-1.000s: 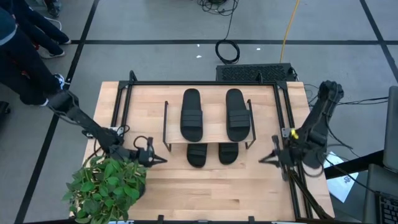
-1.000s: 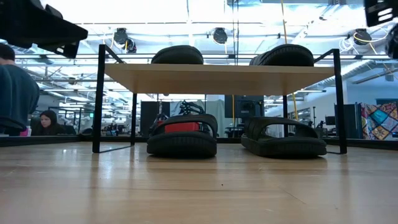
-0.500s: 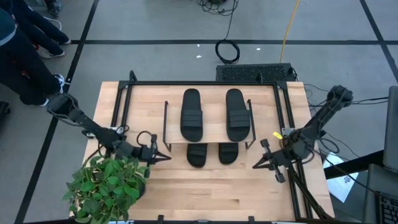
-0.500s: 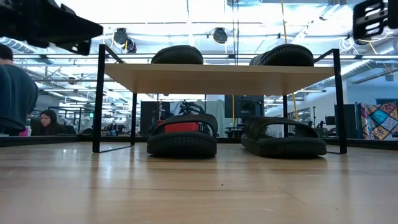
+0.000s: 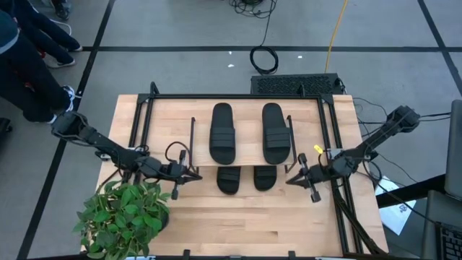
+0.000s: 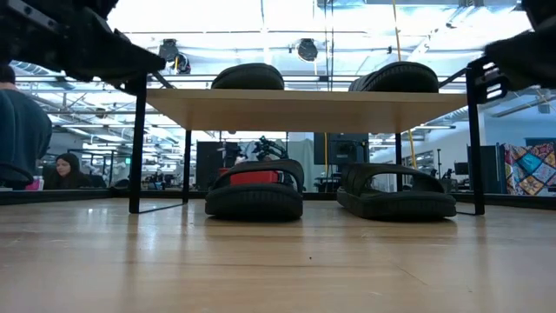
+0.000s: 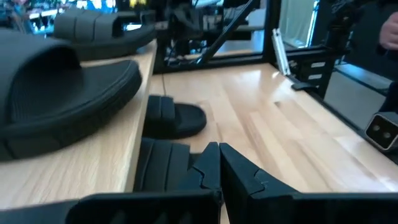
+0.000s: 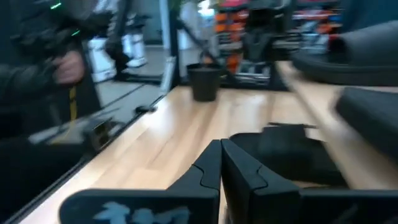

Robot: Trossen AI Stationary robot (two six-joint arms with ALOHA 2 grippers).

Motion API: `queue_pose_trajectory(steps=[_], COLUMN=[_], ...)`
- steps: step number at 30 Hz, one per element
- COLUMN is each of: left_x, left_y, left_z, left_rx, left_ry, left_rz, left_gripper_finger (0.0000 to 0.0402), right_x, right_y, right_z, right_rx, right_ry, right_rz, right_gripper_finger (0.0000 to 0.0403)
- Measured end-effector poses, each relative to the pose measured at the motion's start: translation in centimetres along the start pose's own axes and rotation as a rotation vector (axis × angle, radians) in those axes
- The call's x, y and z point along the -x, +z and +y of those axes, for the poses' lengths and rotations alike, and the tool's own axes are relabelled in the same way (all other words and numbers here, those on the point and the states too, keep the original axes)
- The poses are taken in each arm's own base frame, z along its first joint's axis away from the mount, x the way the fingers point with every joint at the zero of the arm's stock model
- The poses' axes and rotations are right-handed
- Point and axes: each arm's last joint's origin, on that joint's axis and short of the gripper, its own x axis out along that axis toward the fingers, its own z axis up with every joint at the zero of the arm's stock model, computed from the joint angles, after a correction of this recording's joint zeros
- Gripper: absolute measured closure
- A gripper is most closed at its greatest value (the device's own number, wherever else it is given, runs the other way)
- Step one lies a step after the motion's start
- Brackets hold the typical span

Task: Pick and place slides into the shelf
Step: Adjust the shelf

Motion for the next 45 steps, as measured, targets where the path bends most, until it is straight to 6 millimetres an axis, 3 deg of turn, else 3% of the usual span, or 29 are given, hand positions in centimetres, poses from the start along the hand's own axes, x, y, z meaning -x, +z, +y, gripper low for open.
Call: queue_pose_trajectory(steps=[21,33,45], left_x=[-0.5,-0.5,-0.5], left_y=[-1.2,-1.2,-1.2], left_z=[3.3,3.4,3.6], left_rx=[0.075,0.067,0.067], left_ry=[0.052,0.055,0.076], left_rz=[0.123,0.123,0.122], left_gripper_finger=[0.0402,0.0402,0.0402], right_x=[-0.4,-0.6,-0.5], right_y=[-0.6,-0.6,-0.3], right_z=[-2.1,-3.7,-3.8], right_rx=[-0.030,-0.093,-0.064], right_ry=[-0.135,-0.148,-0.165], right_rz=[0.052,0.062,0.032], right_gripper_finger=[0.0403,0.0403,0.0403])
